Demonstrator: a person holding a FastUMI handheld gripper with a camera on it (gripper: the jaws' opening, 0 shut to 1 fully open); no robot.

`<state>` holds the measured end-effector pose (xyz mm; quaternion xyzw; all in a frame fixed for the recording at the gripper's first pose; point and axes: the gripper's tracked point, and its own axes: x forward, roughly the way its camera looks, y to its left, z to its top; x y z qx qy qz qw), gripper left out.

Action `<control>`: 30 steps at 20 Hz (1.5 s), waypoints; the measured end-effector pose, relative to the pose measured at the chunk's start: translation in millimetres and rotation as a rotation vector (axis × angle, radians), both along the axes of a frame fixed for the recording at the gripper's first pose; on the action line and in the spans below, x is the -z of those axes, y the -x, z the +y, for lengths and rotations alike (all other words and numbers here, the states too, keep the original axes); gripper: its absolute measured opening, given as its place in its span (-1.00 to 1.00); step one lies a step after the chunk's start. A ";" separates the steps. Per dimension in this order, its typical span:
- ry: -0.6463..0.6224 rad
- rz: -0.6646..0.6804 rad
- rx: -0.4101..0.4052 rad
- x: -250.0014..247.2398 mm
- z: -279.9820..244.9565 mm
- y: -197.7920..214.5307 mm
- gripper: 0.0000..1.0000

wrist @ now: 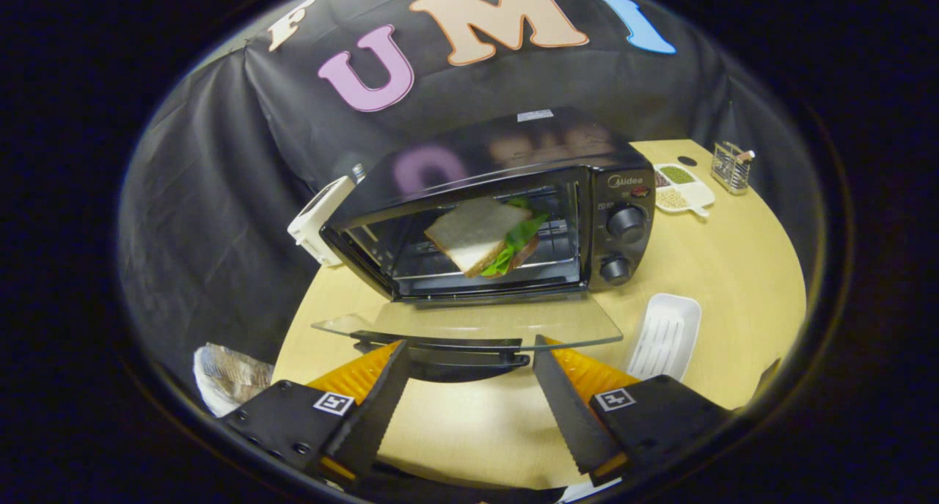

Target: Open the toaster oven, put the food inside, and close the toaster oven door.

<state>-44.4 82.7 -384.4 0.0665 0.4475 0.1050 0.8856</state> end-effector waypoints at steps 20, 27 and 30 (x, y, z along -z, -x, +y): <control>-0.089 -0.228 0.123 -35.3 16.0 -85.0 1.00; -0.091 -0.255 0.144 -35.7 18.3 -103.7 1.00; -0.091 -0.260 0.149 -35.7 19.1 -108.5 1.00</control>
